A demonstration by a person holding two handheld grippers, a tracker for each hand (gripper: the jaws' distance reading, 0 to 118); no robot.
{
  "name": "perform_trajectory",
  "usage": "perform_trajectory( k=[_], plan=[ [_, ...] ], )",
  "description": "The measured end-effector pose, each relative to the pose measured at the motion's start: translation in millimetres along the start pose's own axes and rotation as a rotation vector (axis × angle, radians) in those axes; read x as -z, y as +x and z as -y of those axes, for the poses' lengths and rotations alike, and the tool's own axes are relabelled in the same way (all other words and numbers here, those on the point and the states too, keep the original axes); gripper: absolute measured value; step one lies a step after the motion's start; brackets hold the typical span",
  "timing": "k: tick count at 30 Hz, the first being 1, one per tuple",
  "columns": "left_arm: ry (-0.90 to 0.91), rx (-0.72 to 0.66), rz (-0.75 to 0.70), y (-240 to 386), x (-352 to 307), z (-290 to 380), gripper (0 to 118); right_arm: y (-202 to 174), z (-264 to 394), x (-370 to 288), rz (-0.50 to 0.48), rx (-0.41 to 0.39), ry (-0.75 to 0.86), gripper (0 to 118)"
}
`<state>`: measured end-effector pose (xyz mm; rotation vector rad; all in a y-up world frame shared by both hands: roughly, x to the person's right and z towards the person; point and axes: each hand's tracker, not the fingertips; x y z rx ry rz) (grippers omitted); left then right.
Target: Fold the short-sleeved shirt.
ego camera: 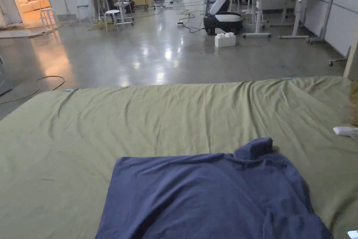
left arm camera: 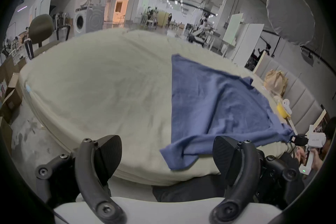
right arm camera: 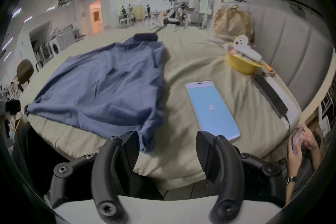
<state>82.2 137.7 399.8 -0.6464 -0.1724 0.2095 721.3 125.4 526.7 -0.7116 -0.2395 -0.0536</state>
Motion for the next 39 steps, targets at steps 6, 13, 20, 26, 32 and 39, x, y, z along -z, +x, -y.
perform_trajectory(
  k=[6, 13, 20, 26, 32, 39],
  plan=[
    [0.211, 0.088, -0.016, 46, -68, -31, 102, 0, -8, -83, -0.018, 0.186, 0.190, 70],
    [0.399, 0.408, -0.135, 139, -129, -38, 101, -33, -40, -134, -0.076, 0.101, 0.396, 71],
    [0.525, 0.457, -0.099, 173, -161, -49, 72, -61, -69, -141, -0.179, 0.109, 0.449, 51],
    [0.532, 0.400, 0.004, 170, -176, -60, 3, -72, -72, -146, -0.206, 0.080, 0.461, 6],
    [0.507, 0.332, 0.046, 164, -175, -64, 0, -76, -75, -147, -0.210, 0.062, 0.454, 0],
    [0.467, 0.289, 0.031, 138, -155, -65, 0, -75, -77, -144, -0.210, 0.048, 0.441, 0]
  ],
)
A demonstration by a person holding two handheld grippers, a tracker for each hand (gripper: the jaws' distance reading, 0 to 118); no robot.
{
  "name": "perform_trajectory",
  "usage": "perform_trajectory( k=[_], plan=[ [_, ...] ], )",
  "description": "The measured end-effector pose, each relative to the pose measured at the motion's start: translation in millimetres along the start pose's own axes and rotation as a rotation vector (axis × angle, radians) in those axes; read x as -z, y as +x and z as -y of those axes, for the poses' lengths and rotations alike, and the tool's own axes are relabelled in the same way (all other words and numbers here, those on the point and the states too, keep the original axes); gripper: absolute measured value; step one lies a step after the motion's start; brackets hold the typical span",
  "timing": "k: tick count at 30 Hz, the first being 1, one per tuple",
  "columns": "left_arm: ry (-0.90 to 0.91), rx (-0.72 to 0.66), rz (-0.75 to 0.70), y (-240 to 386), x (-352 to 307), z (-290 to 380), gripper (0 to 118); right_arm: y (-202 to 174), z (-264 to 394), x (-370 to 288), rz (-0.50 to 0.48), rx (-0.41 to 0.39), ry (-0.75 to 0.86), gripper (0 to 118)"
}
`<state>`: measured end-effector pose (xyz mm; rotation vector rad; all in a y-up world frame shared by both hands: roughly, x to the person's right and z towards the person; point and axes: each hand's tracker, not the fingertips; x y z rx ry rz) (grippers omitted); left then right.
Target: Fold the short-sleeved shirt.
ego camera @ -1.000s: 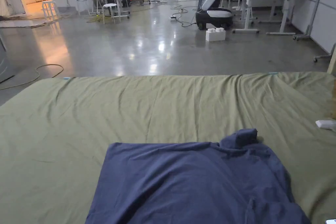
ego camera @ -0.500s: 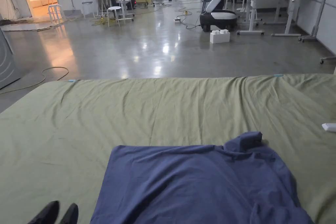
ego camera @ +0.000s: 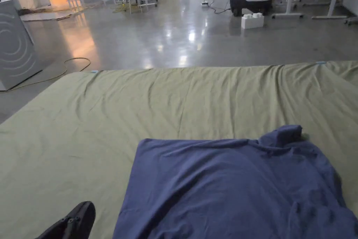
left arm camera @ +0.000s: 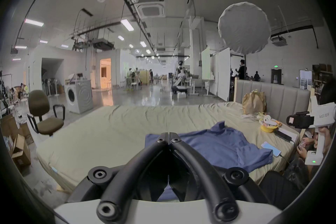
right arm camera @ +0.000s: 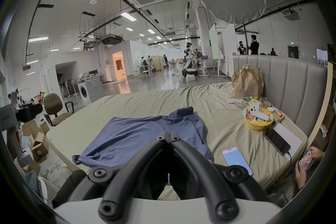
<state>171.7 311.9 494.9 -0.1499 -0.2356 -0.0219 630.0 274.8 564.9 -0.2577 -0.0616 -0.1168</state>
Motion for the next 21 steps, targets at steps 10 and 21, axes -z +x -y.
perform_trajectory(
  k=[10, 21],
  plan=[
    [-0.406, -0.245, 0.066, -77, 90, 163, 74, 12, 29, 9, 0.007, 0.136, -0.175, 0],
    [-0.554, -0.233, 0.021, -73, 140, 206, 17, 25, 43, 13, 0.025, 0.216, -0.209, 0]
  ],
)
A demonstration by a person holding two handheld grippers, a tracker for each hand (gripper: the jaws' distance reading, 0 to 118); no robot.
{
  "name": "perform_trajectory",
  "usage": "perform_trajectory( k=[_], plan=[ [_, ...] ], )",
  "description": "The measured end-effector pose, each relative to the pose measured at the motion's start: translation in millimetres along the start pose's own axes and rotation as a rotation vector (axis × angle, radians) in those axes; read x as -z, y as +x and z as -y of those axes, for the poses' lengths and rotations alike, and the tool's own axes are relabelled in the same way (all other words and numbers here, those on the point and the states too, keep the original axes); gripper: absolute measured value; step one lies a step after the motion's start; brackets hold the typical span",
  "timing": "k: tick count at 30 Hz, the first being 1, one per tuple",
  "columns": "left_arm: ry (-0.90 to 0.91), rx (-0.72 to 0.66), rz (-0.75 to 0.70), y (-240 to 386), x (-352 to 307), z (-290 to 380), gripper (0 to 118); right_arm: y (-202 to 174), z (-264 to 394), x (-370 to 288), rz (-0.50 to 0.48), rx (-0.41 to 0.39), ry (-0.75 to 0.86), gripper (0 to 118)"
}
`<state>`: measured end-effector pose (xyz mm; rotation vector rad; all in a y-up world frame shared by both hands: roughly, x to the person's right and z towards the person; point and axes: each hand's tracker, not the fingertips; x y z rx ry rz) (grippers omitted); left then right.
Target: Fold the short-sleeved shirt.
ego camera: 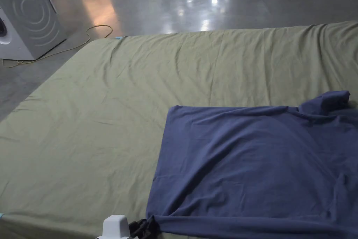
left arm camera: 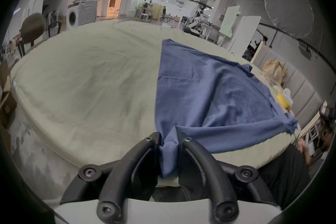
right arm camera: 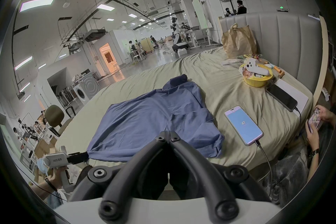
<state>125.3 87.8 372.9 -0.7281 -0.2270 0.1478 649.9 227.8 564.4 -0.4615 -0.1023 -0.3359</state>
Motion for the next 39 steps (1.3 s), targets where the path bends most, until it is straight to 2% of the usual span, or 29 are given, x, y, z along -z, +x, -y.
perform_trajectory(
  k=[2, 4, 7, 8, 9, 11, 12, 14, 16, 17, 18, 19, 20, 21, 23, 24, 26, 30, 32, 39],
  plan=[
    [-0.015, 0.061, -0.031, 14, 7, 2, 15, 2, 1, 1, 0.005, -0.007, -0.007, 0],
    [-0.027, 0.040, -0.033, 5, 4, -1, 14, 5, 0, 5, 0.022, -0.021, -0.022, 0],
    [-0.065, 0.053, -0.033, 6, 6, -5, 14, 12, -4, 21, 0.055, -0.086, -0.075, 1],
    [-0.083, 0.166, -0.049, 10, 7, -6, 14, 19, -5, 34, 0.060, -0.112, -0.130, 3],
    [-0.087, 0.213, -0.061, 16, 8, -5, 14, 27, -4, 50, 0.068, -0.140, -0.185, 16],
    [-0.091, 0.166, -0.071, 15, 10, -7, 14, 47, 6, 83, 0.147, -0.133, -0.206, 65],
    [-0.100, 0.119, -0.073, 12, 9, -8, 14, 59, 11, 100, 0.156, -0.117, -0.261, 84],
    [-0.109, 0.055, -0.057, 8, 8, -9, 14, 79, 22, 121, 0.149, -0.106, -0.262, 83],
    [-0.103, 0.054, -0.058, 15, 4, -12, 14, 94, 30, 141, 0.147, -0.099, -0.316, 79],
    [-0.100, 0.065, -0.062, 17, 3, -11, 14, 100, 35, 148, 0.158, -0.099, -0.340, 66],
    [-0.098, 0.077, -0.067, 20, 2, -10, 14, 104, 38, 150, 0.157, -0.095, -0.356, 39],
    [-0.099, 0.088, -0.070, 22, 2, -11, 12, 106, 41, 150, 0.146, -0.085, -0.350, 21],
    [-0.101, 0.094, -0.073, 22, 2, -14, 12, 105, 42, 146, 0.086, -0.043, -0.331, 17],
    [-0.114, 0.091, -0.070, 22, 1, -17, 11, 101, 41, 141, 0.046, -0.040, -0.313, 15],
    [-0.135, 0.086, -0.051, 19, 1, -23, 9, 92, 37, 133, 0.100, -0.121, -0.297, 13],
    [-0.125, 0.080, -0.027, 19, -2, -24, 7, 91, 35, 129, 0.086, -0.132, -0.279, 12],
    [-0.103, 0.103, -0.036, 26, -14, -27, 7, 85, 30, 120, 0.086, -0.125, -0.257, 11],
    [-0.001, 0.135, -0.034, 30, -36, -58, 6, 78, -1, 111, 0.050, -0.126, -0.110, 8],
    [0.043, 0.090, -0.012, 16, -24, -81, 6, 77, -20, 128, 0.034, -0.121, -0.088, 8],
    [0.034, 0.158, -0.010, 23, 57, -179, 6, 63, -91, 231, 0.090, -0.156, -0.099, 8]
  ],
)
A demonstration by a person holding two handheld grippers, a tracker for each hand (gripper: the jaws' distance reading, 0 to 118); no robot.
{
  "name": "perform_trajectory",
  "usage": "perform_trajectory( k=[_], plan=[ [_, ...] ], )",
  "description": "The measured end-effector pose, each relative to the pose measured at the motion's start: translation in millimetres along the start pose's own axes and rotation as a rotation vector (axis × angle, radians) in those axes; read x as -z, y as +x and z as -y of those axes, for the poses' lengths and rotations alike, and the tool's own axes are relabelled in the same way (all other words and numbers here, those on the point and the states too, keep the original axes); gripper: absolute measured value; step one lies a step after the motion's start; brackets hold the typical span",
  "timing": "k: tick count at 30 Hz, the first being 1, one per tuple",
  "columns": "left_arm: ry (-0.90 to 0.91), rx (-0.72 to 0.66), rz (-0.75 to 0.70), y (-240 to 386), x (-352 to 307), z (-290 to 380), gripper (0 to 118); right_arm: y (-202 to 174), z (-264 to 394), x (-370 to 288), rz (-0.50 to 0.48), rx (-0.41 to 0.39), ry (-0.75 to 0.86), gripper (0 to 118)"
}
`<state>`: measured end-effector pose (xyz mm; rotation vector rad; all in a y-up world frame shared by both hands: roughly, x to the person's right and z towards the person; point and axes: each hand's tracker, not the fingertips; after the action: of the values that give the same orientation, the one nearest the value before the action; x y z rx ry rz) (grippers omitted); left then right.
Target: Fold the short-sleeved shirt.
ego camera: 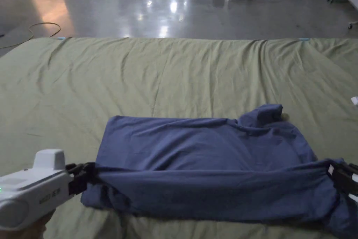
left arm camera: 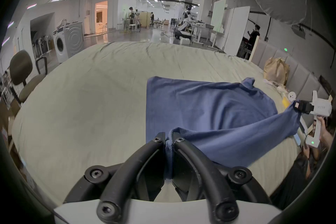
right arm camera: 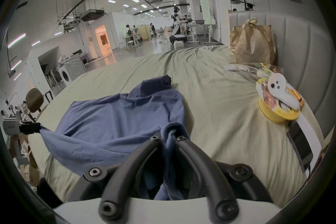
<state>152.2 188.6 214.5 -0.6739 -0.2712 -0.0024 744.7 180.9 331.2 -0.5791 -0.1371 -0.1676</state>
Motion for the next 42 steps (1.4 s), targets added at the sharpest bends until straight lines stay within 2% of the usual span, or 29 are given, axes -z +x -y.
perform_trajectory(
  k=[5, 6, 7, 8, 9, 10, 14, 17, 21, 24, 26, 28, 29, 30, 31, 32, 33, 34, 36, 37, 38, 40, 42],
  plan=[
    [-0.093, -0.021, -0.023, 5, 64, -34, 7, -5, -23, 66, 0.068, -0.029, -0.118, 8],
    [-0.108, -0.032, -0.035, 4, 74, -35, 20, -8, -22, 77, 0.076, -0.040, -0.148, 13],
    [-0.138, -0.050, -0.050, 2, 83, -35, 40, -8, -18, 86, 0.091, -0.054, -0.163, 29],
    [-0.165, -0.076, -0.054, 2, 92, -32, 61, -9, -16, 94, 0.097, -0.053, -0.166, 53],
    [-0.182, -0.106, -0.047, 0, 94, -25, 76, -10, -14, 99, 0.108, -0.045, -0.188, 80],
    [-0.168, -0.118, -0.044, -1, 93, -22, 76, -8, -11, 102, 0.104, -0.039, -0.213, 82],
    [-0.001, -0.166, -0.011, -4, 44, -20, 76, 4, -11, 78, 0.066, -0.041, -0.127, 78],
    [0.108, -0.027, -0.036, 5, -17, -26, 76, 4, -20, 27, 0.035, -0.065, -0.018, 78],
    [0.272, 0.057, -0.019, 24, -105, -27, 76, -7, -20, -61, -0.036, -0.102, 0.152, 78],
    [0.394, 0.156, -0.108, 47, -160, -14, 76, -19, -6, -118, -0.052, -0.141, 0.242, 78],
    [0.472, 0.229, -0.148, 65, -190, -1, 75, -29, 4, -152, -0.064, -0.132, 0.302, 78],
    [0.529, 0.213, -0.134, 85, -216, 14, 65, -44, 17, -179, -0.077, -0.123, 0.341, 74],
    [0.555, 0.205, -0.100, 90, -227, 21, 53, -48, 21, -190, -0.083, -0.113, 0.355, 71],
    [0.563, 0.202, -0.059, 94, -236, 27, 35, -53, 25, -200, -0.099, -0.110, 0.376, 62],
    [0.571, 0.184, -0.074, 100, -244, 32, 17, -59, 31, -208, -0.096, -0.047, 0.316, 51],
    [0.575, 0.163, -0.083, 115, -259, 35, 9, -66, 33, -220, -0.073, -0.085, 0.380, 35],
    [0.580, 0.165, -0.077, 120, -270, 41, 5, -71, 38, -229, -0.057, -0.099, 0.405, 8],
    [0.616, 0.167, -0.055, 123, -281, 49, 0, -75, 41, -237, -0.065, -0.110, 0.409, 1],
    [0.622, 0.167, -0.077, 134, -294, 53, 0, -85, 44, -253, -0.034, -0.140, 0.481, 0],
    [0.598, 0.159, -0.062, 133, -295, 55, 0, -87, 44, -259, -0.034, -0.184, 0.512, 0],
    [0.583, 0.154, -0.038, 132, -294, 58, 0, -88, 50, -256, -0.054, -0.127, 0.438, 0],
    [0.560, 0.158, -0.040, 130, -290, 63, 0, -87, 48, -257, -0.047, -0.156, 0.458, 0],
    [0.544, 0.143, -0.022, 126, -287, 56, 0, -87, 51, -255, -0.056, -0.114, 0.411, 0]
  ],
)
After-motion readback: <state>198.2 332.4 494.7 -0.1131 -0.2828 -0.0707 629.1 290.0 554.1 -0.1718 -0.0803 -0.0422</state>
